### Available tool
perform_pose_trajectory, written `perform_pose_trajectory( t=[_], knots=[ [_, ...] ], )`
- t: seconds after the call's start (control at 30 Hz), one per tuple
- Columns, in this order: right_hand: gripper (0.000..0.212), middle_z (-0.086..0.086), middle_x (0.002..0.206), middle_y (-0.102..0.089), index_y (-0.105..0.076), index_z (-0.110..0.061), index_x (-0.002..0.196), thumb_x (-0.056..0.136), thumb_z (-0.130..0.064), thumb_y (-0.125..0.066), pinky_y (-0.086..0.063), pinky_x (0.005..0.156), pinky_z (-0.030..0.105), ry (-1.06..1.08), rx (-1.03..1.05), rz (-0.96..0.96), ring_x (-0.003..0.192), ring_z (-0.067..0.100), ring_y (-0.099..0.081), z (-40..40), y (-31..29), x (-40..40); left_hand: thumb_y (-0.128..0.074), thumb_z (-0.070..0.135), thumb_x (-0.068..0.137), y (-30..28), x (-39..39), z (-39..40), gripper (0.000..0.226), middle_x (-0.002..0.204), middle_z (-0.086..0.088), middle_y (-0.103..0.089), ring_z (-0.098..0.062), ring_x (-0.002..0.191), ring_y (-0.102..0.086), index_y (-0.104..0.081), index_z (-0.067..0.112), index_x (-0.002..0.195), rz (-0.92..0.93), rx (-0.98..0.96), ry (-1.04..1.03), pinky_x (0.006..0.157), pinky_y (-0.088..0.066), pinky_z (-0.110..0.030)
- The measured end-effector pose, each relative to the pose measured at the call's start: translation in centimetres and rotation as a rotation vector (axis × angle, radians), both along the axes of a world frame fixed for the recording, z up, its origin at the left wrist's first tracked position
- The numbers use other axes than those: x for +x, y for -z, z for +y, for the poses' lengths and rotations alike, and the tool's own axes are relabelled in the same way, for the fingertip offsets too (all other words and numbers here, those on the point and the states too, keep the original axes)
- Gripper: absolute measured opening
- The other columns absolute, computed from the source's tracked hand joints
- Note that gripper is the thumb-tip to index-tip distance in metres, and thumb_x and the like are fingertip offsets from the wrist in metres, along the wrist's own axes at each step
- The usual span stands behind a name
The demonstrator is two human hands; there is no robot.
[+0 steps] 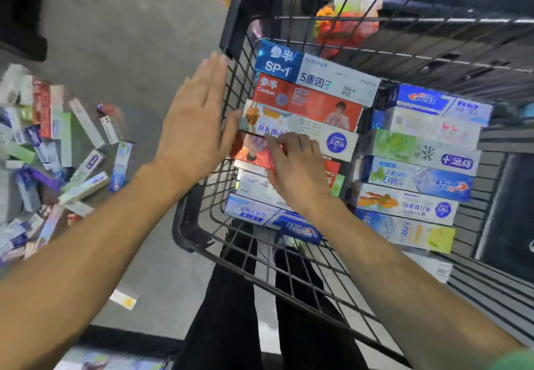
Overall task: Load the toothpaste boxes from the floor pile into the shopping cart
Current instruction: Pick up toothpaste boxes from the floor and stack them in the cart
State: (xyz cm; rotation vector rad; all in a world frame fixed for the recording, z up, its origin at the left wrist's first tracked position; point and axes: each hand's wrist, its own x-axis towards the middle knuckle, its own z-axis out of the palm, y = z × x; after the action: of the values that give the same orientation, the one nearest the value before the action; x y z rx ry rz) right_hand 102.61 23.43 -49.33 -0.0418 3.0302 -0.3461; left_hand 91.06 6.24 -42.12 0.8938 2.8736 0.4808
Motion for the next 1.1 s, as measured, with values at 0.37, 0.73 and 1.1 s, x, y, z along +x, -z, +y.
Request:
perform_pose_trajectory(
  t=[0.37,0.73,1.1],
  knots=[
    [0.066,0.018,0.134,-0.055,-0.056,-0.005,0.136,0.081,-0.036,-0.076,-0.043,0.102,0.050,0.110,-0.190,-0.050,0.122,0.038,-0.051,1.0,-0.5,0.8,-0.050,0.018,0.100,-0.6,0.1,0.2,0.068,0.164,-0.017,-0.027,-0.030,0.151,-0.027,-0.020,0.003,0.159,-0.025,0.028,-0.029,0.124,-0.024,-0.039],
    [0.041,0.017,0.119,-0.058,-0.061,-0.005,0.123,0.091,-0.029,-0.056,-0.038,0.098,0.038,0.084,-0.404,0.213,0.110,0.035,-0.053,-0.2,-9.7,-6.5,-0.036,0.040,0.104,-2.5,2.3,-8.1,0.065,0.160,-0.020,-0.034,-0.036,0.145,-0.036,-0.031,0.001,0.156,-0.061,-0.029,-0.171,0.120,-0.030,-0.050],
    [0.073,0.026,0.147,-0.048,-0.055,-0.004,0.138,0.091,-0.057,-0.037,-0.037,0.112,0.055,-0.710,-0.019,-0.078,0.134,0.045,-0.046,-30.1,-11.2,-10.2,-0.031,0.050,0.101,-1.2,10.4,-34.2,0.070,0.158,-0.017,-0.038,-0.033,0.145,-0.039,-0.038,0.004,0.153,-0.091,-0.081,-0.648,0.117,-0.033,-0.050]
  ],
)
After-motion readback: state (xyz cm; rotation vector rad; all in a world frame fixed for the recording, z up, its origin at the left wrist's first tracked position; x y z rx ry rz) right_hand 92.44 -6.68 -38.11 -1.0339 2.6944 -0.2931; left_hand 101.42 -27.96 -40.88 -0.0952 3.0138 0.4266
